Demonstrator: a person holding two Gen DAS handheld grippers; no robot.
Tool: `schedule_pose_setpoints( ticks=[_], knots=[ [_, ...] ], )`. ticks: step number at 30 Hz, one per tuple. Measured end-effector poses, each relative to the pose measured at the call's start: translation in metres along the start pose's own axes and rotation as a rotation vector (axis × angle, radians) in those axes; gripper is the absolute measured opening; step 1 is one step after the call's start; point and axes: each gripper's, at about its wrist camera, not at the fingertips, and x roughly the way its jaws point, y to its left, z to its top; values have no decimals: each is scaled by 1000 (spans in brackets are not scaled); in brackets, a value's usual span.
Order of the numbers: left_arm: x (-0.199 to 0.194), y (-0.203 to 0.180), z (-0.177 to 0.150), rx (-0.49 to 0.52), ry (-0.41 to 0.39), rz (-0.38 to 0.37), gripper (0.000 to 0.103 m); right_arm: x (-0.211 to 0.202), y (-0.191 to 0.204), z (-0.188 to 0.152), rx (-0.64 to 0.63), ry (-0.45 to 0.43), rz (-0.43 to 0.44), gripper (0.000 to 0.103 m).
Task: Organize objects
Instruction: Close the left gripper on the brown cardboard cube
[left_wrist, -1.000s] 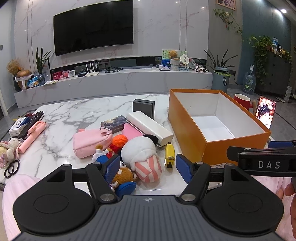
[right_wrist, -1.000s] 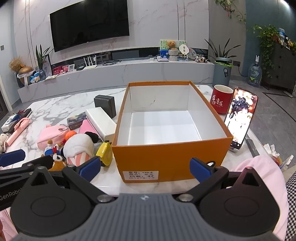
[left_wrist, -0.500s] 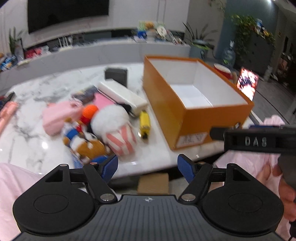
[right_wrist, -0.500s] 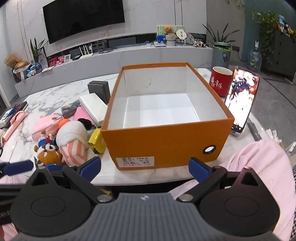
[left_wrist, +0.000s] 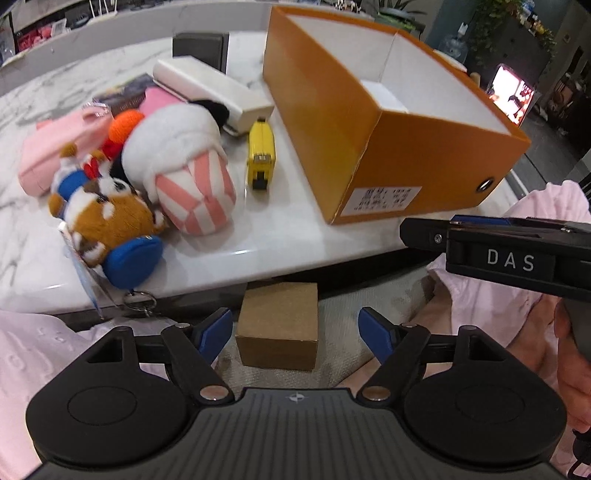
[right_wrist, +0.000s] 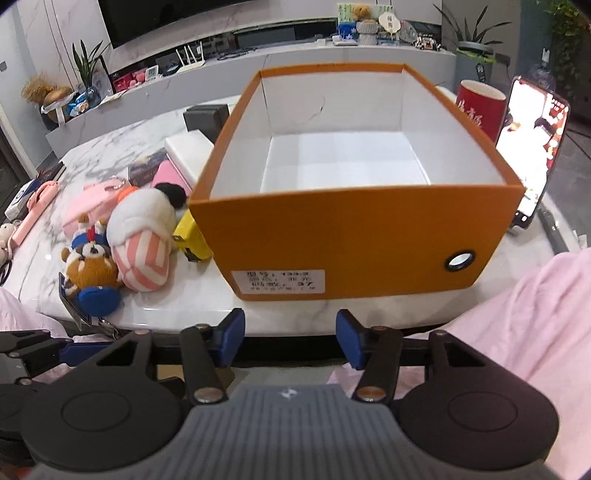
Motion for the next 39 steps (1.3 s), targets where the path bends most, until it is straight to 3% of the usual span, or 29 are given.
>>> schedule_pose_setpoints(
  ticks=[8, 21, 26, 31, 35, 39],
  knots=[
    [24, 1, 7, -26, 83, -11, 91, 14, -7, 2, -11, 16, -1, 62],
    [46, 11, 26, -46, 150, 24, 91, 30, -14, 7, 0, 44, 7, 66],
    [60, 21, 26, -84, 241, -3, 91, 34, -13, 7, -6, 54, 8, 69],
    [57, 25, 26, -103, 220, -17, 89, 38, -12, 8, -7, 60, 10, 69],
    [53, 25, 26, -97, 211, -2, 83, 42, -11, 8, -9, 68, 5, 69],
    [49, 26, 25, -91, 203, 12, 68, 43, -11, 8, -11, 73, 5, 69]
  ],
)
